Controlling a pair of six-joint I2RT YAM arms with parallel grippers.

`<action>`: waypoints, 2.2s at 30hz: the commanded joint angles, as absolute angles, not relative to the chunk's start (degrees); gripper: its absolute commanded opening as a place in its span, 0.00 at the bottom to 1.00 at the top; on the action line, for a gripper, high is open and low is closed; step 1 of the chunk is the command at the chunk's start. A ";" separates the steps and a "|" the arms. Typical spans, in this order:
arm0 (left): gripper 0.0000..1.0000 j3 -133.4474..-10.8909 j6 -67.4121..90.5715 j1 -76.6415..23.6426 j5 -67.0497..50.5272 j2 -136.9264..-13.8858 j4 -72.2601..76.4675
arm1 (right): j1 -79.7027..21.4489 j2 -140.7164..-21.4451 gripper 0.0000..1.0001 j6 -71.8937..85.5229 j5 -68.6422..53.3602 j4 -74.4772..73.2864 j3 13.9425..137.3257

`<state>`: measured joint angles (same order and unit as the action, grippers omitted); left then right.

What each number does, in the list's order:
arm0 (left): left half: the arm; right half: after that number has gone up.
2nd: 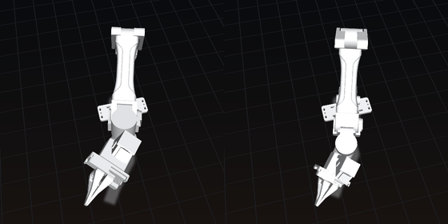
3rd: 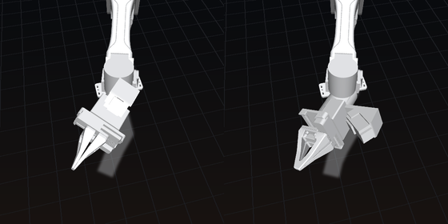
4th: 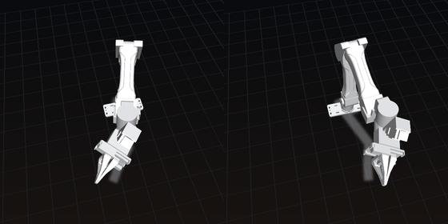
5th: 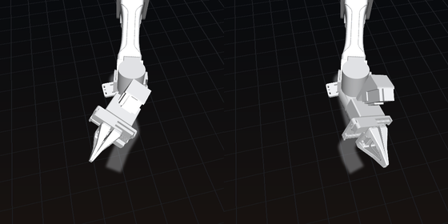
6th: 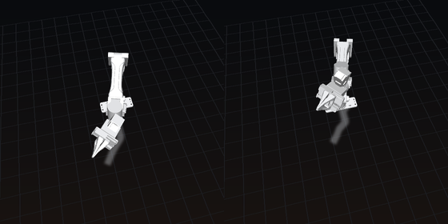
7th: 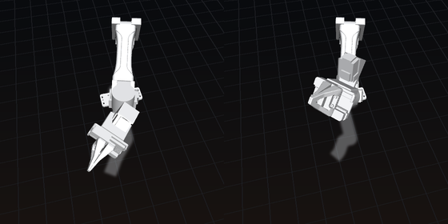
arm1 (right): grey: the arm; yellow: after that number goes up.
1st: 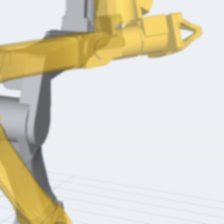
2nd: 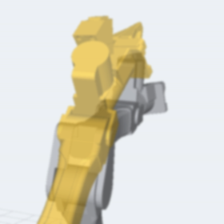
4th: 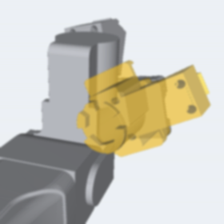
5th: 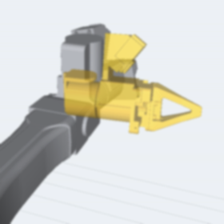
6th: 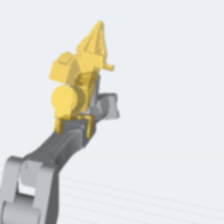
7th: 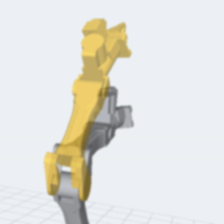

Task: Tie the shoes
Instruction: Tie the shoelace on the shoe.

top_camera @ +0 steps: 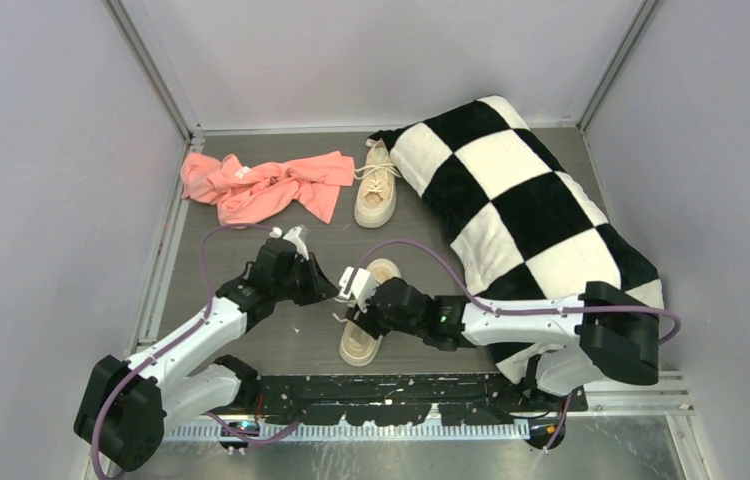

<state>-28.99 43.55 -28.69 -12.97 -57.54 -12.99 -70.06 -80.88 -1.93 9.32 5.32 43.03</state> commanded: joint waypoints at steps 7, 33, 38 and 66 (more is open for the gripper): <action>0.00 -30.12 43.86 -28.21 -13.29 -56.84 -11.47 | -70.75 -87.00 0.48 -8.34 19.35 14.67 46.75; 0.01 -31.01 43.09 -28.21 -13.13 -57.53 -11.72 | -69.30 -78.69 0.61 21.41 16.25 1.18 49.12; 0.00 -30.70 43.13 -28.21 -12.92 -57.30 -11.61 | -69.28 -82.32 0.58 19.76 17.25 1.48 50.99; 0.00 -29.11 42.46 -28.21 -10.85 -57.57 -11.71 | -69.34 -83.74 0.01 20.75 22.91 4.79 49.08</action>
